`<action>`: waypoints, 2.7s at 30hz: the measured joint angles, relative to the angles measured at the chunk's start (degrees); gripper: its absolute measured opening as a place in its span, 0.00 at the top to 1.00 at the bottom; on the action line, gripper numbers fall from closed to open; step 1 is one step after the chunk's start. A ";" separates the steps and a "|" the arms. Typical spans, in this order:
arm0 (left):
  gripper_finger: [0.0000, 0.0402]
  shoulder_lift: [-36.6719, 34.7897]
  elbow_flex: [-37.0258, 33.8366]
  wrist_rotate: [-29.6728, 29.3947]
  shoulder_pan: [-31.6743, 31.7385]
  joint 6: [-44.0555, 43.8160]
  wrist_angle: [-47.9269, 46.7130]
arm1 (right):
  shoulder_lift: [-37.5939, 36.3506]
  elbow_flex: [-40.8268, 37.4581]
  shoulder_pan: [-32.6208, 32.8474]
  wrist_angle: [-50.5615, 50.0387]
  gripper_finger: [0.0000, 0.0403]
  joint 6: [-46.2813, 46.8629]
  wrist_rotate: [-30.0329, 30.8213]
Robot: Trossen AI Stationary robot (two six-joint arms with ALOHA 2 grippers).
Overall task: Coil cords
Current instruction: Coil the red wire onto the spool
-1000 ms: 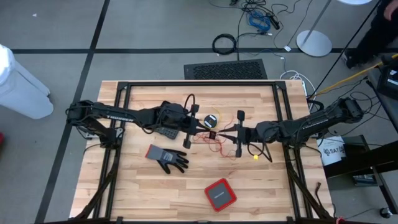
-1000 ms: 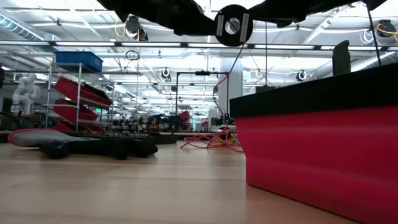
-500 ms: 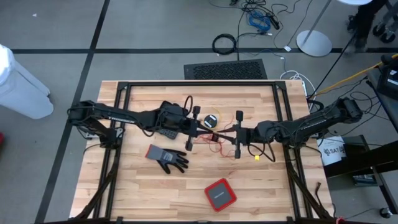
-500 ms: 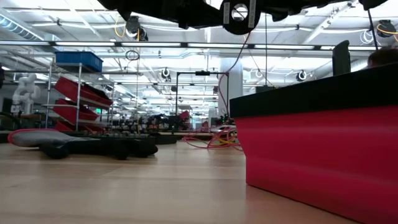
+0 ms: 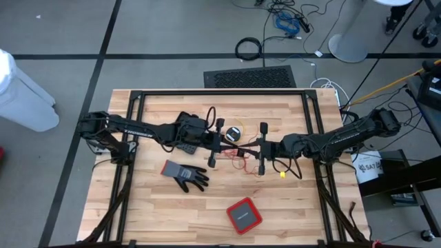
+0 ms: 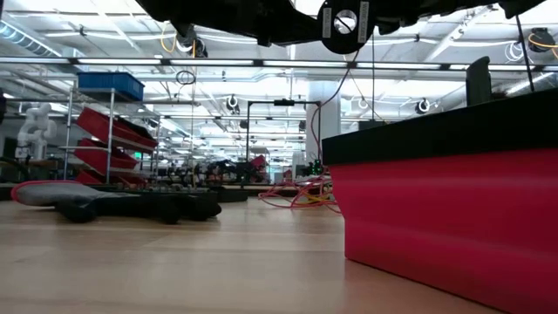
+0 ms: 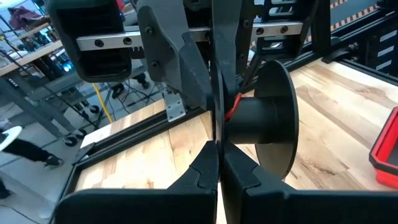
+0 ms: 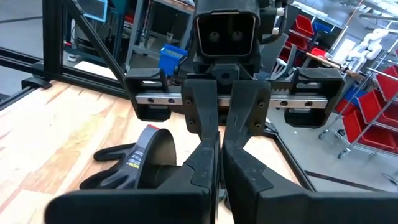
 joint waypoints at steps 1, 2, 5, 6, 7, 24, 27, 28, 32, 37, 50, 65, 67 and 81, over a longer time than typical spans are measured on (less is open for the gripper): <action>1.00 0.00 0.00 0.00 0.00 0.00 -0.04 | 0.00 0.00 -0.02 0.00 0.95 0.08 0.00; 1.00 0.00 0.00 0.02 0.02 -0.02 -0.08 | 0.00 0.00 -0.03 -0.03 0.95 0.09 0.01; 1.00 0.00 0.00 0.07 0.00 -0.04 -0.02 | 0.00 0.01 -0.04 -0.08 0.95 0.13 0.02; 1.00 0.00 0.00 0.07 0.00 -0.04 -0.03 | 0.00 0.02 -0.08 -0.24 0.95 0.13 0.02; 1.00 0.00 0.00 0.07 0.01 -0.04 -0.11 | 0.00 0.02 -0.12 -0.48 0.95 0.26 0.02; 0.88 -0.38 -0.03 -5.74 0.35 -3.24 -0.73 | -0.61 0.01 -1.12 -2.77 1.00 -0.84 4.35; 0.76 -0.59 0.07 -6.16 1.74 -5.76 -2.51 | -2.02 -0.07 -1.12 -4.21 1.00 -1.82 5.98; 0.73 -0.58 0.07 -6.17 2.41 -6.33 -3.70 | -2.79 -0.07 -1.12 -4.34 1.00 -2.19 6.04; 0.62 -0.55 -0.49 -5.59 5.36 -8.92 -5.39 | -5.56 -0.07 -0.84 -4.50 1.00 -3.50 7.10; 0.57 -0.16 -4.98 0.98 7.61 -15.14 5.29 | -8.53 -0.07 -0.84 -4.51 1.00 -4.96 7.60; 0.57 13.64 -11.90 3.43 6.29 -29.46 33.93 | -9.53 -0.04 -0.80 -4.51 1.00 -5.62 8.15; 0.71 22.61 -11.80 3.89 5.54 -37.11 46.55 | -9.51 0.00 -0.80 -7.87 1.00 -3.97 8.05; 0.78 22.56 -11.80 3.64 5.38 -36.93 46.56 | -9.51 0.00 -0.80 -7.98 1.00 -3.72 8.07; 0.99 18.95 -11.86 -5.84 5.13 -33.90 43.24 | -9.51 0.04 -0.80 -20.17 1.00 2.05 9.68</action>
